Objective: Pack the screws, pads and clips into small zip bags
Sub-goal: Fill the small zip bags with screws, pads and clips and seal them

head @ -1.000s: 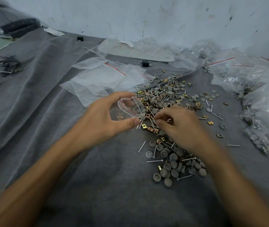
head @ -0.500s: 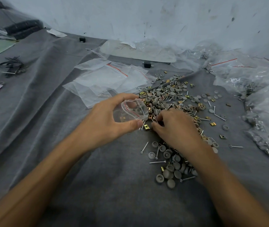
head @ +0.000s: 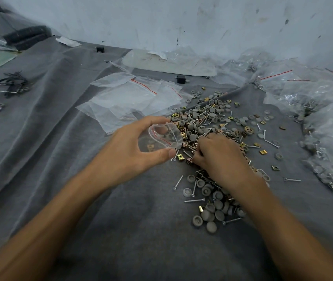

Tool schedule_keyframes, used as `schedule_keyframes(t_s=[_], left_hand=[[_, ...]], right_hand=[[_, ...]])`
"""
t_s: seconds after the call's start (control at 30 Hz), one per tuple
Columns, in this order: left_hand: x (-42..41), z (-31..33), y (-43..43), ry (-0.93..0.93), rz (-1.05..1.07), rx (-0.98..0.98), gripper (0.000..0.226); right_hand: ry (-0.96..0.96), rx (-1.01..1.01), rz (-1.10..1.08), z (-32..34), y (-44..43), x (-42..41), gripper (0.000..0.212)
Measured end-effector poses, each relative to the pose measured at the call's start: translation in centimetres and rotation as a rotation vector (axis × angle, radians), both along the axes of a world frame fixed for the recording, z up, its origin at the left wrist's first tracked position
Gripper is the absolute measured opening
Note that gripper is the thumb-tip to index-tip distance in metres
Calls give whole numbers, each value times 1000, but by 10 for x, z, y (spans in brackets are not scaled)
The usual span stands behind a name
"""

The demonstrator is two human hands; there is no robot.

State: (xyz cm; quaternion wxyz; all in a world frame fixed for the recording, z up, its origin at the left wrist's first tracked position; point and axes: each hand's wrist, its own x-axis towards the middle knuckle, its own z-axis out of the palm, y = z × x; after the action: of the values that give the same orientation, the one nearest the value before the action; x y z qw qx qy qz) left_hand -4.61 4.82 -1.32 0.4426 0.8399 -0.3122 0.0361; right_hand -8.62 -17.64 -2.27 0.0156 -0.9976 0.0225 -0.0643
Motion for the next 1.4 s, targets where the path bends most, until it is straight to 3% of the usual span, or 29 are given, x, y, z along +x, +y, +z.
schedule_keyframes(t_s=[0.17,0.37,0.53,0.73,0.97,1.4], left_hand=[[-1,0,0,11,2,6,65],[-1,-1,0,10,-12,11,67],[-3,0,-1,14,-28,11,65],[-6,0,-6,-10,-40,28,60],[-7,0,-9,-30,-47,49,62],[-9,1,-12,-11,-39,48,65]], right_hand=[[63,66,21,-3,-4,-3,15],[-65,298,5,0,-16,-10,14],[-144,667,-40,10,-27,-15,15],[-163,1095,82,21,-18,-16,17],[-81,1228,235,23,-2,-24,14],[-65,1379,228,17,12,-24,10]])
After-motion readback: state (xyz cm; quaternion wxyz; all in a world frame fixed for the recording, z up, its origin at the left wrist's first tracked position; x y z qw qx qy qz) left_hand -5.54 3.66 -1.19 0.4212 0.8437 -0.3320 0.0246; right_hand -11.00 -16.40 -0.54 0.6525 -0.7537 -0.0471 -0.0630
